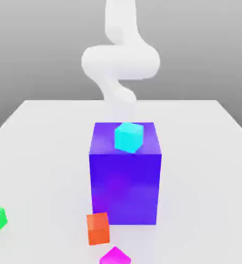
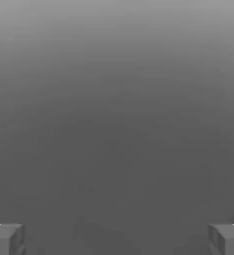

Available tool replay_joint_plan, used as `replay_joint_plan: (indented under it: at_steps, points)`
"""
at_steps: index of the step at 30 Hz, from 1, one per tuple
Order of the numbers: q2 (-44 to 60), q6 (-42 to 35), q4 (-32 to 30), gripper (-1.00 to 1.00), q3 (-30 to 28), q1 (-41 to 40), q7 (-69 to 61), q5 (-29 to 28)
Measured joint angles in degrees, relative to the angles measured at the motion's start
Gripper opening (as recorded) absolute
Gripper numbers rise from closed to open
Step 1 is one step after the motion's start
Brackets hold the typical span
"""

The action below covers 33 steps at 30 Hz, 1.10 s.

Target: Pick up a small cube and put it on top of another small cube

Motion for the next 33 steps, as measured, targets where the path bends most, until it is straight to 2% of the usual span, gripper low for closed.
replay_joint_plan:
  at_steps: [10, 19, 24, 31, 33]
  points:
    - [21.30, 5.02, -0.24, 0.00, -9.52, 9.77, -21.56, 10.29]
    - [39.85, 9.69, -0.51, 0.00, -11.57, 12.55, -39.31, 17.53]
    - [49.07, 13.22, -0.97, 0.00, -11.31, 12.28, -46.26, 17.34]
    - [60.12, 19.44, -1.83, 0.00, -12.43, 12.47, -51.30, 10.97]
    - [64.03, 22.33, -1.14, 0.00, -11.35, 11.62, -52.73, 11.82]
